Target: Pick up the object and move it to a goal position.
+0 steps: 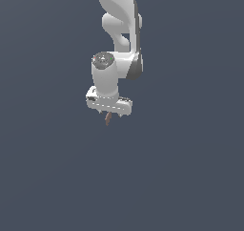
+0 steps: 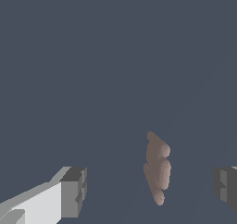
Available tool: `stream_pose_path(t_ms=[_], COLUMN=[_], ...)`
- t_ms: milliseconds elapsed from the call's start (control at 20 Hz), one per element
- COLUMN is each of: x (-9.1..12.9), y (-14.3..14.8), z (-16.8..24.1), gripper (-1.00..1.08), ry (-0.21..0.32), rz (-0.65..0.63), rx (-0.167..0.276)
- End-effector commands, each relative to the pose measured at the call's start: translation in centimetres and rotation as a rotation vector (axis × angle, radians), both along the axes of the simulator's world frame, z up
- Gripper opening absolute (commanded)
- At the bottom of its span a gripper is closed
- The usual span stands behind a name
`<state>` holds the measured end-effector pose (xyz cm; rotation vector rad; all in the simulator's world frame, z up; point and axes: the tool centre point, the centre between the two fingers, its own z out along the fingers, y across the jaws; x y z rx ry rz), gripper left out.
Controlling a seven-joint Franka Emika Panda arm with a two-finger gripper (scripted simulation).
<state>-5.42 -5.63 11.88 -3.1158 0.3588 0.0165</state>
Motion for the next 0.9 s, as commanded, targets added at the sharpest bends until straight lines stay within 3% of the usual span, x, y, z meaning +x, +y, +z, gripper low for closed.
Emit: stream_pose_path(t_ms=[0, 350, 850], x=[-1.1, -2.9, -3.0], y=[-0.7, -1.9, -1.9], z=[-0.9, -2.3, -3.5], gripper=[1.0, 1.0, 1.0], ry=[-0.004, -0.009, -0.009], rz=[-0.043, -0.109, -0.113], rx=[-0.002, -0.006, -0.007])
